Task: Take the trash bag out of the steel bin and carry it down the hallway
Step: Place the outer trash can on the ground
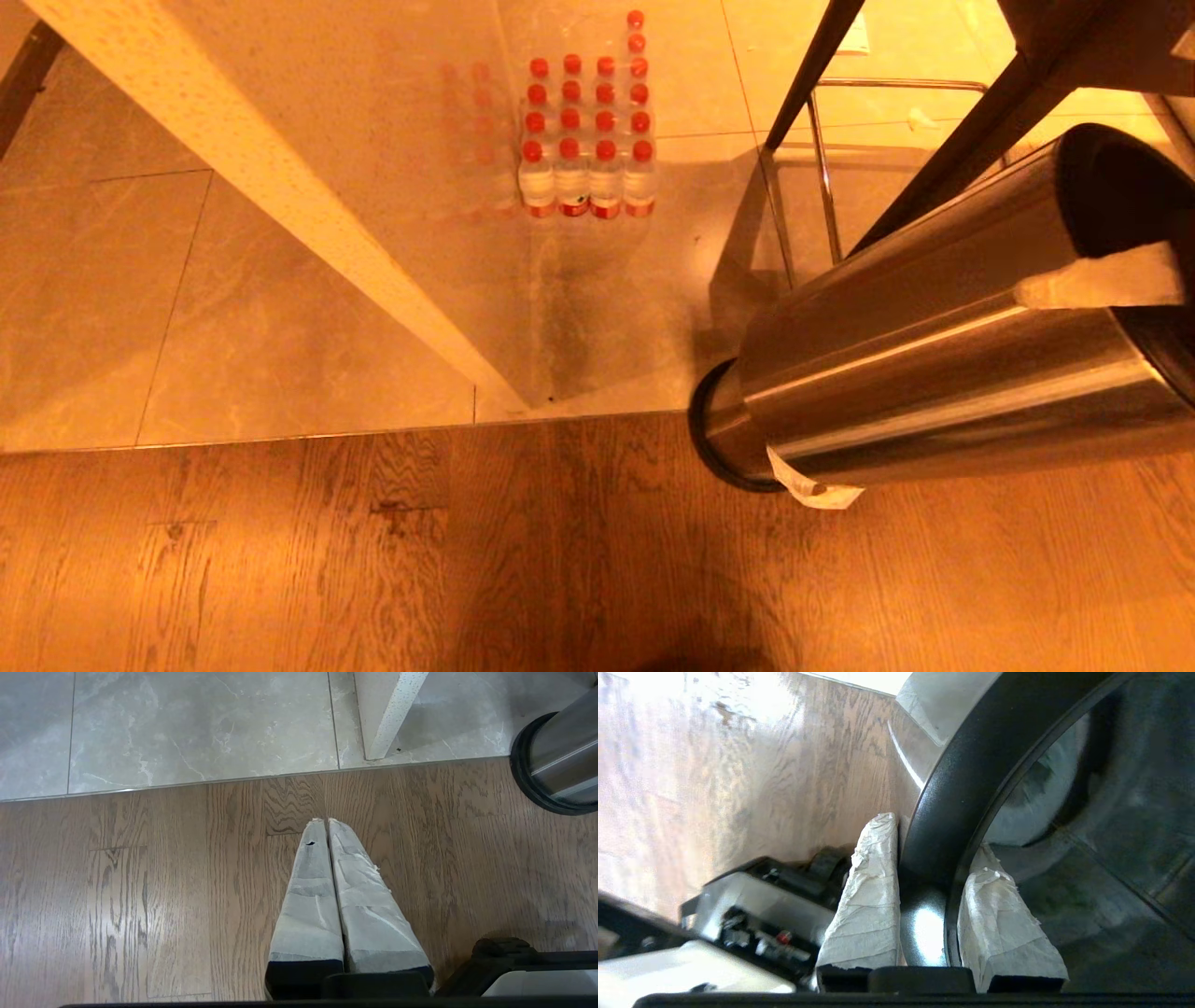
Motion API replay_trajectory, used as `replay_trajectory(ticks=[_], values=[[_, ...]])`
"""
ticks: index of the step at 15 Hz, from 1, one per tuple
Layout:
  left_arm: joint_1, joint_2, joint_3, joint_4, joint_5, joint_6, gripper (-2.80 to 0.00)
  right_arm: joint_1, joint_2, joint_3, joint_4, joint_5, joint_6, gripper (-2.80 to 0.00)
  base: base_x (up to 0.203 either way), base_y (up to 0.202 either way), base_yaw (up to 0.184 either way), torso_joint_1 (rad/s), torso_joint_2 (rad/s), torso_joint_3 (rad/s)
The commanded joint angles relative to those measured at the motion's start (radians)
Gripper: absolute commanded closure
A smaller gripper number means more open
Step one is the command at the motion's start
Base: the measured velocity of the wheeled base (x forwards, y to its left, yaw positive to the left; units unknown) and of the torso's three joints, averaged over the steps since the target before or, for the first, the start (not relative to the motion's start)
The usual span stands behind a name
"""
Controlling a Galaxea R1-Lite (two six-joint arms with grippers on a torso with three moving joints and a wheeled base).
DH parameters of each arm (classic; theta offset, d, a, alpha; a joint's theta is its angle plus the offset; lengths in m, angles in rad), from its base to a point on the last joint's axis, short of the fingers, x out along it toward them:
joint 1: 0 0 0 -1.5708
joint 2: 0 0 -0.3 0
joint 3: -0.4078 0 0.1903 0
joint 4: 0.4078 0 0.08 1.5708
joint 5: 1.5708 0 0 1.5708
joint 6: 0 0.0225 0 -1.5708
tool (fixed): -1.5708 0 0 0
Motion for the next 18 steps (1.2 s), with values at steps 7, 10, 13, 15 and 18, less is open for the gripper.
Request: replay_trajectory(ticks=[7,10,13,15,18], values=[[0.0,0.0,0.0,0.0,0.001,0.0,0.0,0.0,-0.127,-0.094,0.161,0.025,0.048,0.0,0.0,0.0,0.0,0.0,0.0,0.0],[-0.001,0.0,0.0,0.0,0.001,0.0,0.0,0.0,-0.165,-0.129,0.288,0.019,0.049,0.0,0.0,0.0,0.0,0.0,0.0,0.0],[0.0,0.001,0.0,0.0,0.001,0.0,0.0,-0.004,-0.189,-0.132,0.425,-0.05,0.061,0.0,0.0,0.0,0.0,0.0,0.0,0.0],[0.0,0.0,0.0,0.0,0.001,-0.001,0.0,-0.006,-0.197,-0.136,0.505,-0.181,0.167,0.0,0.0,0.0,0.0,0.0,0.0,0.0],[-0.001,0.0,0.0,0.0,0.001,0.0,0.0,-0.01,-0.22,-0.168,0.705,-0.242,0.386,0.0,0.0,0.0,0.0,0.0,0.0,0.0]])
